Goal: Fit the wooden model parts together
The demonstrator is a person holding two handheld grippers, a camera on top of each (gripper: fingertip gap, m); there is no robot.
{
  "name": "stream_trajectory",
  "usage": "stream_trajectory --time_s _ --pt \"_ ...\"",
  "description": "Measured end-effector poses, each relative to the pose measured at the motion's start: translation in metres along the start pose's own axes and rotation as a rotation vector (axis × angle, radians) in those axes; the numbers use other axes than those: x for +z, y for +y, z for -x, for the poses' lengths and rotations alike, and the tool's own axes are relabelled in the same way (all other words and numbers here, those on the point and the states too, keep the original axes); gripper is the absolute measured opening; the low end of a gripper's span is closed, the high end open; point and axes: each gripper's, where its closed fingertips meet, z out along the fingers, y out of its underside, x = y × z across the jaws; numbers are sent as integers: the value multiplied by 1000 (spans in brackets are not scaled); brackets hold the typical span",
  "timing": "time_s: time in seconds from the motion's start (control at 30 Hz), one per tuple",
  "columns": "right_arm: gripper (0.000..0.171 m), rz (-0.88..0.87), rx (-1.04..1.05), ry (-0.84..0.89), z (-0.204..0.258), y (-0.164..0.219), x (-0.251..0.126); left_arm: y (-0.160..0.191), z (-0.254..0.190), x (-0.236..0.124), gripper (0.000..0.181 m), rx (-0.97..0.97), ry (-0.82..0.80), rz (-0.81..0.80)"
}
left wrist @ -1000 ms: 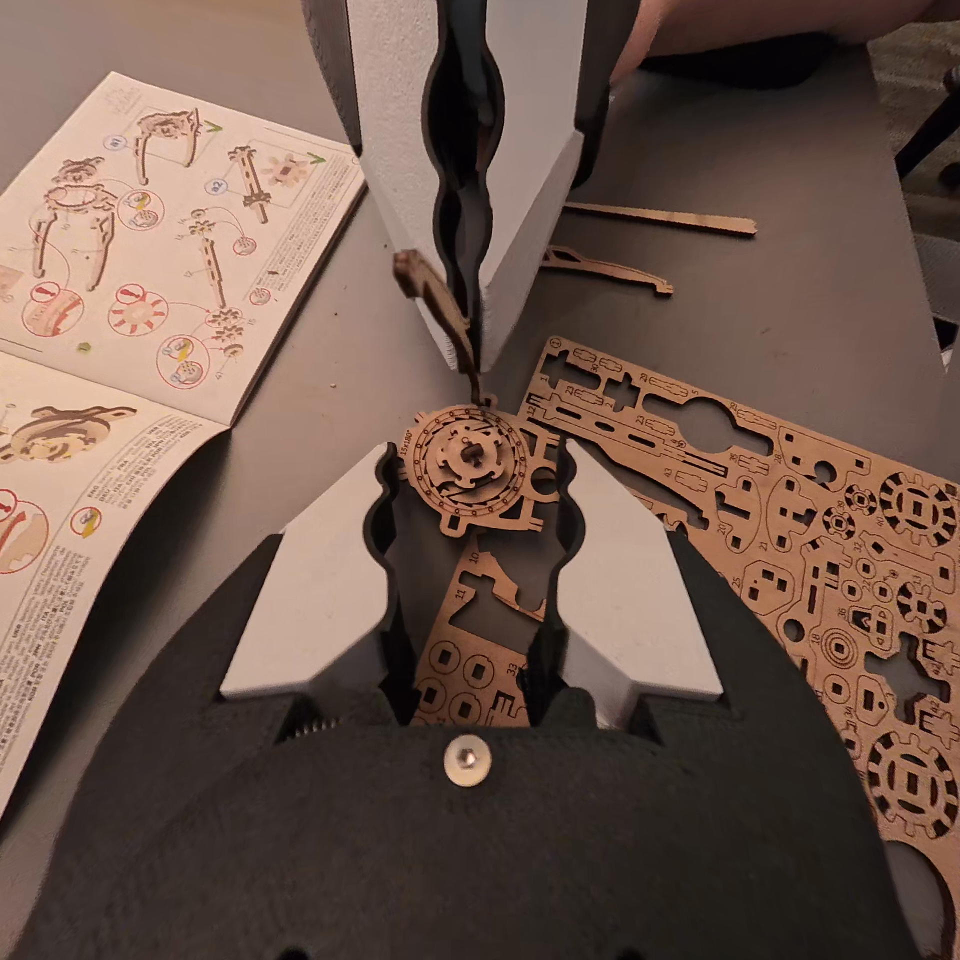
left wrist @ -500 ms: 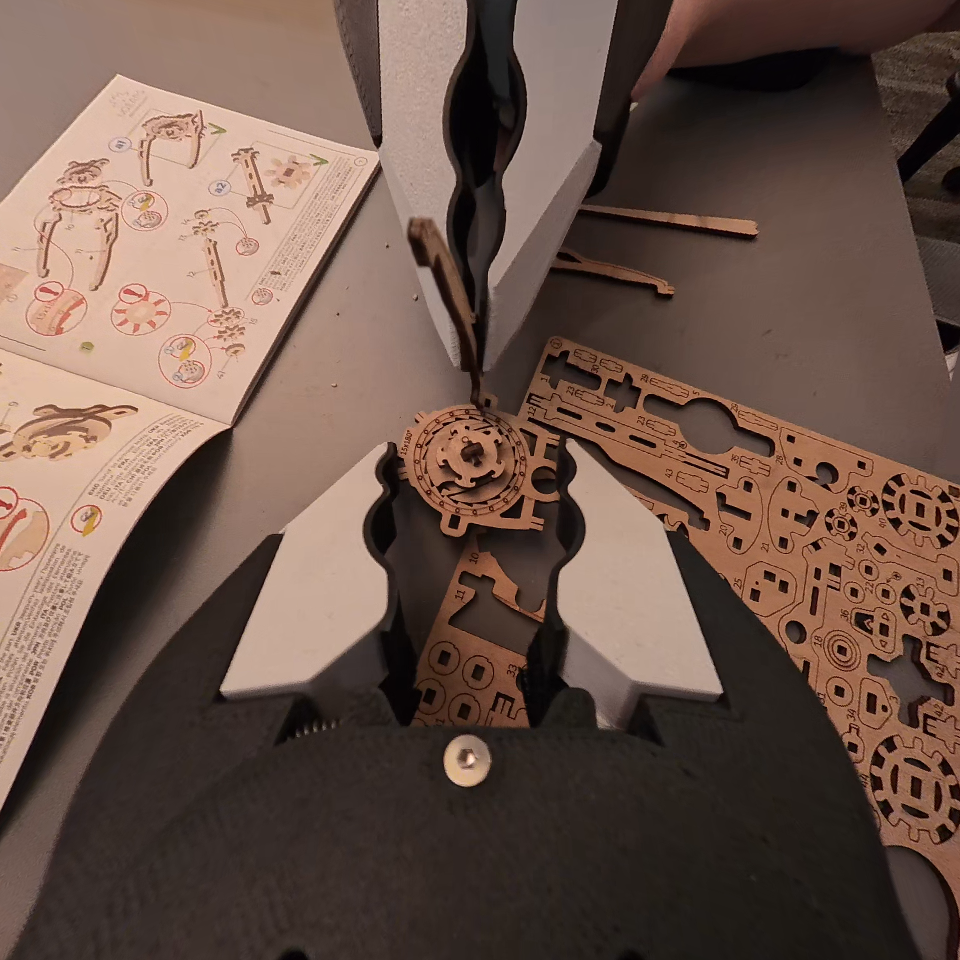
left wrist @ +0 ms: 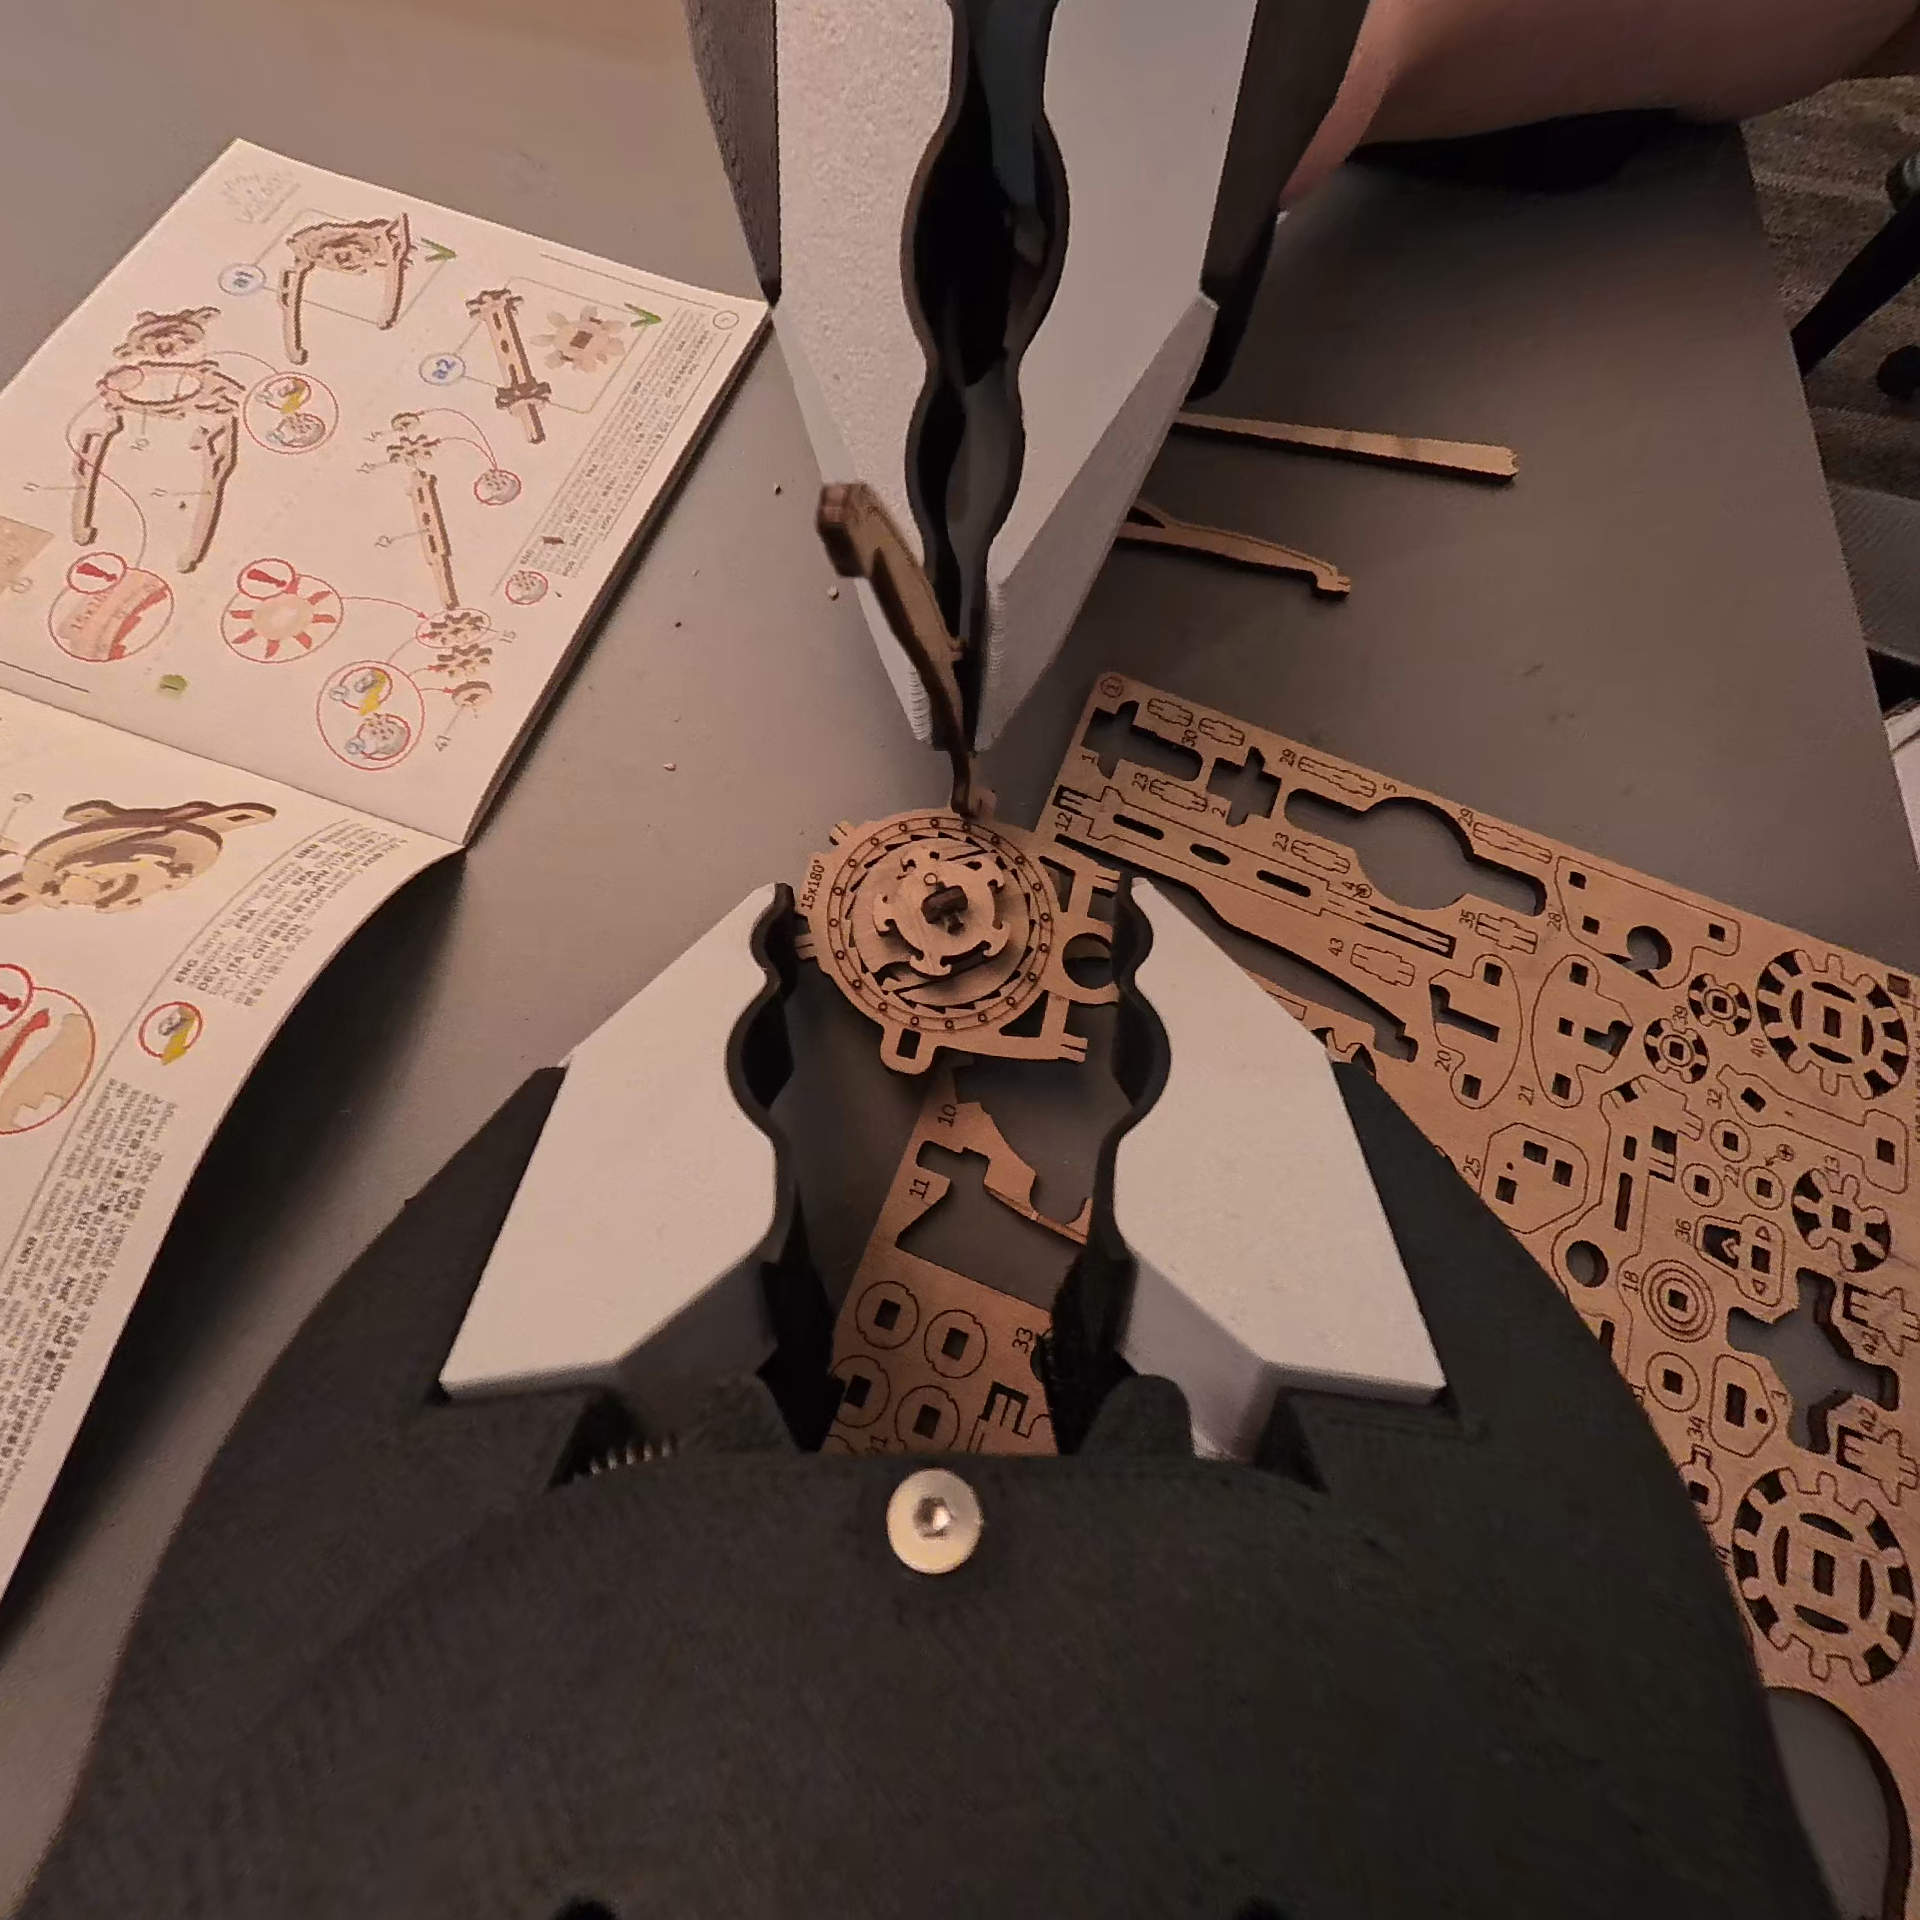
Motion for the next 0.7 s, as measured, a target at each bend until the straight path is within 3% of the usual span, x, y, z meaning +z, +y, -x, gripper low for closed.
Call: stream_trajectory --time_s 0.7 --pt "3 102 14 51 -1 17 2 0 0 -2 59 -54 23 -14"
